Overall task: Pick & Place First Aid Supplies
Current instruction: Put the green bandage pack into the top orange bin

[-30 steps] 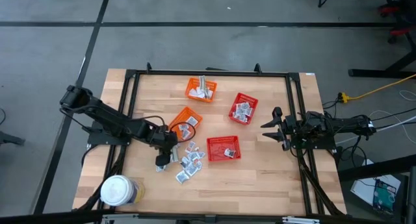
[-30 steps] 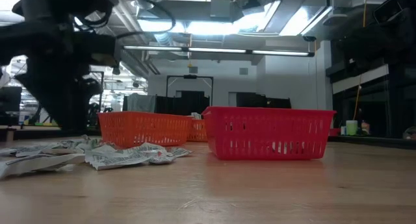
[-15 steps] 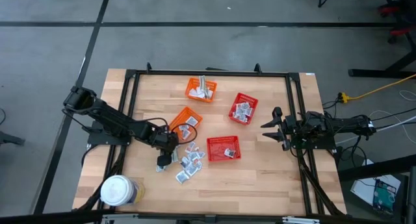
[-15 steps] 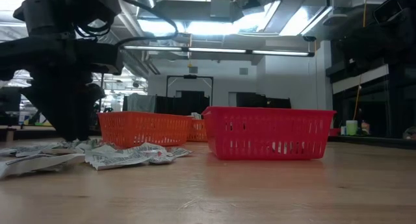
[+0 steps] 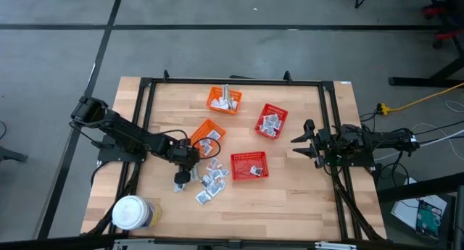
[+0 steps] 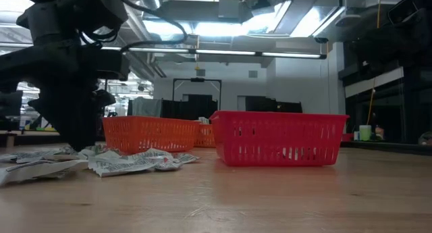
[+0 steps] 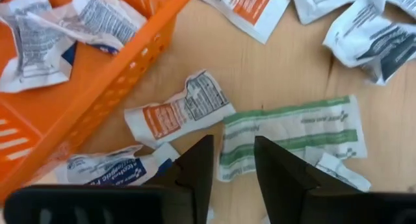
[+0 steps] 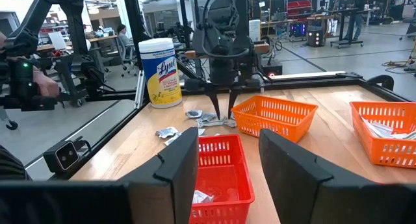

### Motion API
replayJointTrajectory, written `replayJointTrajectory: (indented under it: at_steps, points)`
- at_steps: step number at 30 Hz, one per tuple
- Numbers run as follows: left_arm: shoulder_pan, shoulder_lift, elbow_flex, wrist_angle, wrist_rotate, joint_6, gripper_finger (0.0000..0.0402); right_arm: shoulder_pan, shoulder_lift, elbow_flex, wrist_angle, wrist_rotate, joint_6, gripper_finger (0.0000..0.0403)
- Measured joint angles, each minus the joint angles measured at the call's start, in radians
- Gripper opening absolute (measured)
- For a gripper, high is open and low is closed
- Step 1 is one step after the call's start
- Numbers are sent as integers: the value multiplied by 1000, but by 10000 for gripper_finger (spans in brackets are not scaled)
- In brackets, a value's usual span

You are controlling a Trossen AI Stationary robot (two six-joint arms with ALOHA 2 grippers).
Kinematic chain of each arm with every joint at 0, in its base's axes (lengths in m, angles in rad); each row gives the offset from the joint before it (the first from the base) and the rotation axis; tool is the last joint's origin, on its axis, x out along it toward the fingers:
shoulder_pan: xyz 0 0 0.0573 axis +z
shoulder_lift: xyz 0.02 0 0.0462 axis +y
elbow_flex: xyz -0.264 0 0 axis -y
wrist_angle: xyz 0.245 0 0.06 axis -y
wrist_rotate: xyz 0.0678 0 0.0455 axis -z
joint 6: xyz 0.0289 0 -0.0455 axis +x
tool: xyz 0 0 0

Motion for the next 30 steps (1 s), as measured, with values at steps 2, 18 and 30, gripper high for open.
replayJointTrajectory:
  at_steps: [2, 18, 30]
  points:
    - [0, 0, -4, -2, 8, 0, 98, 0, 0, 0, 0, 0, 0, 163]
    - [-3, 81, 1, 89, 106, -51, 28, 0, 0, 0, 0, 0, 0, 163]
    - [-14, -84, -6, 72, 134, -144, 3, 0, 0, 0, 0, 0, 0, 163]
